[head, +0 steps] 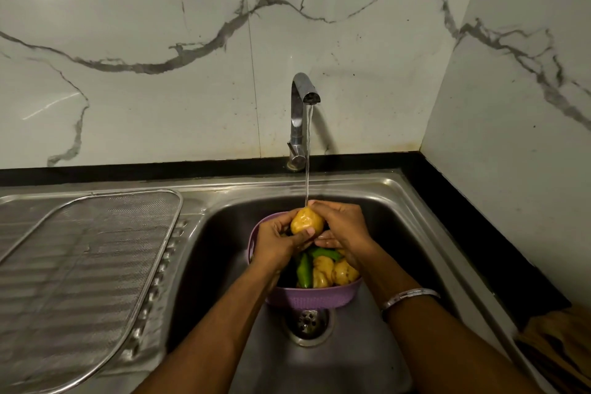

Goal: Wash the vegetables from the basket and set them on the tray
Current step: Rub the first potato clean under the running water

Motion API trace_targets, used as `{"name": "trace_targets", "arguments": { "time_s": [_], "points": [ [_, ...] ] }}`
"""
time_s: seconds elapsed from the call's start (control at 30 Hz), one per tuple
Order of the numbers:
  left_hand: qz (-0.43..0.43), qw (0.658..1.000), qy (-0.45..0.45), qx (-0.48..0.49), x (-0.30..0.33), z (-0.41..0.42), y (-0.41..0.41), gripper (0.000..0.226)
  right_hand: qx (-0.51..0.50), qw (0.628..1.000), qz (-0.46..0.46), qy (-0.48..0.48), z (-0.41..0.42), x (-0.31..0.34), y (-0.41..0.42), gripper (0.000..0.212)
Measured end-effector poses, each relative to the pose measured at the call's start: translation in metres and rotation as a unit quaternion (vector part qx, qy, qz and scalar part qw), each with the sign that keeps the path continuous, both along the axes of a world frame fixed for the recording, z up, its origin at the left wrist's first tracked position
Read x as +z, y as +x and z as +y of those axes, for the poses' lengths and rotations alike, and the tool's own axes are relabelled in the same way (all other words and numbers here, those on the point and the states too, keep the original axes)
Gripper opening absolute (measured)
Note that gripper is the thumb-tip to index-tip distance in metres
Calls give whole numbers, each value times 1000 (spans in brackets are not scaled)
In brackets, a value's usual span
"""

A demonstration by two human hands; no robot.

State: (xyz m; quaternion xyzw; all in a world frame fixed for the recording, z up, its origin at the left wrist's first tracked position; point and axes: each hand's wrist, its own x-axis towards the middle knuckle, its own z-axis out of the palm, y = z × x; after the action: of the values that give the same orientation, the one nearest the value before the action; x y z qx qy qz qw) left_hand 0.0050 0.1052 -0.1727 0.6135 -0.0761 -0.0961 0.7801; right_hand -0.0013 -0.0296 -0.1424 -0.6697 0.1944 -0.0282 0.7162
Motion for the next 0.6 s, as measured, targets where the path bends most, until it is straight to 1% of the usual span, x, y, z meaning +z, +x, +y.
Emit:
{"name": "trace_targets", "arguments": {
  "time_s": [0.07, 0.13, 0.2, 0.27, 0.33, 0.4, 0.47, 0.53, 0.57, 0.6],
  "points": [
    [-26, 999, 24, -5, -1, -2, -1, 41, -33, 999, -5, -7, 2, -2, 1, 24],
    [-28, 999, 20, 2, -2, -3, 0, 38, -30, 999, -1, -22, 3, -2, 3, 26],
    [-7, 1000, 0, 23, -3, -3, 3, 35, 17, 999, -2, -42, 2, -1, 5, 24],
    [28, 998, -38, 34, -2, -1, 6, 33, 89, 995, -8, -35, 1, 2, 6, 29],
    [63, 996, -61, 36, -1, 1, 8, 28, 121, 992, -15, -34, 1, 2, 6, 33],
    [96, 992, -77, 29, 2, 1, 6, 20, 101, 993, -30, -62, 2, -1, 6, 31],
    [122, 988, -94, 14, 7, -1, 2, 17, 31, 990, -61, -121, 6, -7, 7, 23],
    [130, 986, -108, 0, 10, -5, -2, 20, -43, 977, -86, -192, 7, -12, 10, 18],
    [129, 986, -110, -2, 10, -6, -4, 21, -56, 975, -84, -196, 8, -12, 10, 20],
    [125, 986, -107, 4, 10, -6, -3, 22, -48, 980, -74, -178, 7, -10, 11, 21]
  ]
}}
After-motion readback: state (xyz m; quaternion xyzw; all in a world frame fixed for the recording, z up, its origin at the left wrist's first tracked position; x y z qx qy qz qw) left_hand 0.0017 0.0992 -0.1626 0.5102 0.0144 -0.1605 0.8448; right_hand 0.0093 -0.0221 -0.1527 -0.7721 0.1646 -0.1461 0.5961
